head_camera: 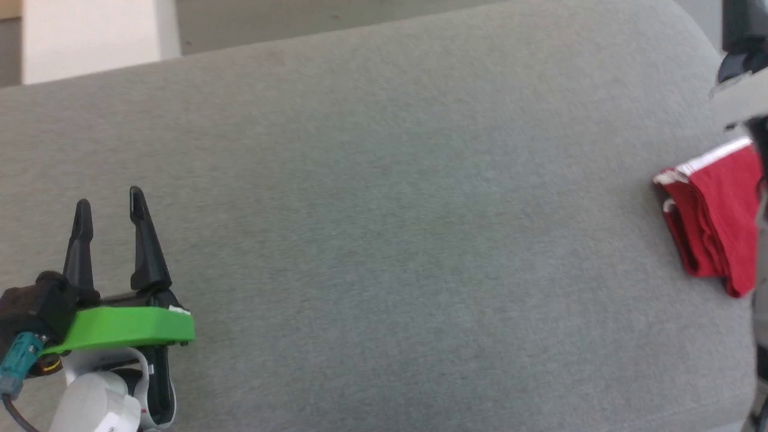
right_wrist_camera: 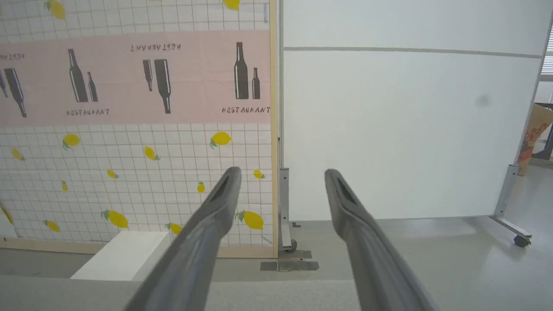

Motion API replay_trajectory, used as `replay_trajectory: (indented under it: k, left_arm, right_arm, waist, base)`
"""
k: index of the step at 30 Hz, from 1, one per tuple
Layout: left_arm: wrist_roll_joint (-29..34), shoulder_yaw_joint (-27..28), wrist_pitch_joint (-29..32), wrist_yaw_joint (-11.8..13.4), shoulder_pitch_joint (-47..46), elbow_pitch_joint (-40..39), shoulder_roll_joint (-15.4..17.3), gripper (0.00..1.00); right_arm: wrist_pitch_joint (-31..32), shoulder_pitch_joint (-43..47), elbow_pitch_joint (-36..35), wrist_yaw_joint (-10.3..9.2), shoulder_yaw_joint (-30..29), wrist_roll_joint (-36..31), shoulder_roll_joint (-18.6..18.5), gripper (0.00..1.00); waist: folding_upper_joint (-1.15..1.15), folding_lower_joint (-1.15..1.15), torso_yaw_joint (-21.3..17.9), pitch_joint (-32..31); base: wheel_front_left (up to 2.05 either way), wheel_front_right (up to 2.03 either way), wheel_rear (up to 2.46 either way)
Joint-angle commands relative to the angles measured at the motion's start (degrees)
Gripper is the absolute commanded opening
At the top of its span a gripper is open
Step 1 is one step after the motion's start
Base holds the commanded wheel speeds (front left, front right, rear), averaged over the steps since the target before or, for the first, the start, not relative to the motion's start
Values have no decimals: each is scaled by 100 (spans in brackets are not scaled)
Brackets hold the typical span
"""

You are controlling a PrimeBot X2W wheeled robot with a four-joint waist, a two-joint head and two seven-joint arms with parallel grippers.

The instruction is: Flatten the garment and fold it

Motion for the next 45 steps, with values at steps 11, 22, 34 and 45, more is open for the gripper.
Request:
replay_trajectory:
  k: [11, 22, 34, 45]
  left_arm:
    - [355, -141, -130, 52, -186, 619, -96, 100]
    - [482, -530, -79, -55, -117, 1256, -148, 100]
    - [438, -716, -141, -331, 46, 1675, -210, 100]
    - [482, -838, -165, -435, 135, 1976, -275, 100]
  right_arm:
    - [-1309, 1728, -68, -9, -85, -450, 1036, 100]
    - [-1958, 2982, 502, -9, 197, -767, 1115, 100]
    - [-2034, 3655, 815, -9, 87, -992, 1116, 100]
    - [-2011, 3900, 934, -9, 8, -890, 1116, 100]
  waist:
    - [0, 0, 1288, -1213]
    - [0, 0, 1433, -1538]
    - [0, 0, 1598, -1718]
    - [0, 0, 1584, -1788]
  base:
    - [0, 0, 0]
    - [0, 0, 0]
    - [0, 0, 0]
    - [0, 0, 0]
